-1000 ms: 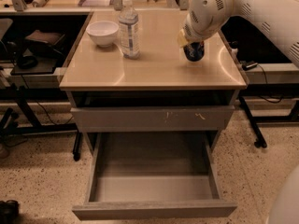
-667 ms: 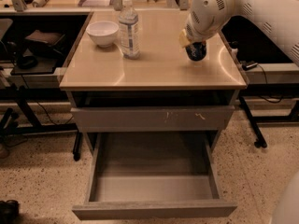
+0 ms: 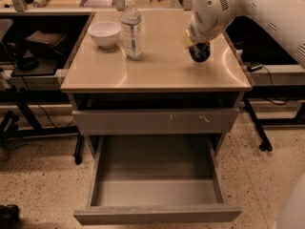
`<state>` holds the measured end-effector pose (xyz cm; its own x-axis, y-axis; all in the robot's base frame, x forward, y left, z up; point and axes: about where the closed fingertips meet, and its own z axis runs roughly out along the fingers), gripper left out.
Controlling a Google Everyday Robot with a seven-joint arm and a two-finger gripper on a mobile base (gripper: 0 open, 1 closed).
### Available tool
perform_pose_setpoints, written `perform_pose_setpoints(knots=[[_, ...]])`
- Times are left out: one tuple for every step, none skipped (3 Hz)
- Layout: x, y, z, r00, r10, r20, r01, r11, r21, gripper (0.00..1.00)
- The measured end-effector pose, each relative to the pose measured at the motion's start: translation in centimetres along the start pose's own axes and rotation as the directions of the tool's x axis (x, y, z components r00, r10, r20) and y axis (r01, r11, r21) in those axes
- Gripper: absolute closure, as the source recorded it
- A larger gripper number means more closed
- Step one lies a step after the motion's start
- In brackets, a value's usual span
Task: Pick pepsi can from middle drawer and place on counter
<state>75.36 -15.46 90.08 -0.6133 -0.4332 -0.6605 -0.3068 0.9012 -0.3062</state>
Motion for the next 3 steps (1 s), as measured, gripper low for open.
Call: perform_pose_setpoints(knots=[[0.00,0.00,0.00,1.000,0.000,0.000,0.000,1.0000,0.000,0.11],[0.00,0.00,0.00,1.000,0.000,0.000,0.000,1.0000,0.000,0.00],[0.00,0.00,0.00,1.000,0.000,0.000,0.000,1.0000,0.000,0.00]])
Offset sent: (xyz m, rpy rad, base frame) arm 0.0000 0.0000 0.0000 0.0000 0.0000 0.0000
